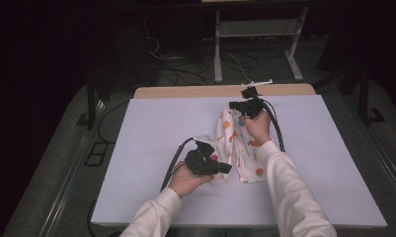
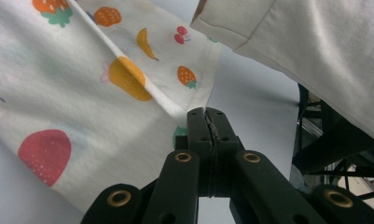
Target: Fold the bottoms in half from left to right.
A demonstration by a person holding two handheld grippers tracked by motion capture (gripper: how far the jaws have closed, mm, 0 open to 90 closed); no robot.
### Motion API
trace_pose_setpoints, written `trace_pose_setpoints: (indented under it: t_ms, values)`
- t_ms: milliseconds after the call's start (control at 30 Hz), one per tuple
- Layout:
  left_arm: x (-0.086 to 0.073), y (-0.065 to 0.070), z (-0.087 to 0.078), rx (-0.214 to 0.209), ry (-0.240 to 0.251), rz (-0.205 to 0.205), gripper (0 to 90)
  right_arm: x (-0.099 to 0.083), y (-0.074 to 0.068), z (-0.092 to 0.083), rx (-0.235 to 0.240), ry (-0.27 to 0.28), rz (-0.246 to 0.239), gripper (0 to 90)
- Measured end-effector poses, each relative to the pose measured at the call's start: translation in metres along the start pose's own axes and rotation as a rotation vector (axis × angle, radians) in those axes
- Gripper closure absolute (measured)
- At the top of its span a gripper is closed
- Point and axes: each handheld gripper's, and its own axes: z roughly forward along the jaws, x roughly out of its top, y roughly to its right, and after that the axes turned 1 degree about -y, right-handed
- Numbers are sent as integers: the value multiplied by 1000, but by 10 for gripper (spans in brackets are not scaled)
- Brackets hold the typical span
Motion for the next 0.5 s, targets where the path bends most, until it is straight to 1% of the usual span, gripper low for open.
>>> trace_pose_setpoints:
  t_ms: [167, 333, 500]
  values:
    - [4, 2, 5, -5, -3, 8, 892, -1, 6, -4, 2, 2, 6, 886]
    - [9, 4, 11, -10, -3, 10, 891, -1, 12, -6, 18, -2, 4, 885]
    - [14, 6, 22, -21, -7, 12, 891, -2, 21, -7, 34, -9, 8, 885]
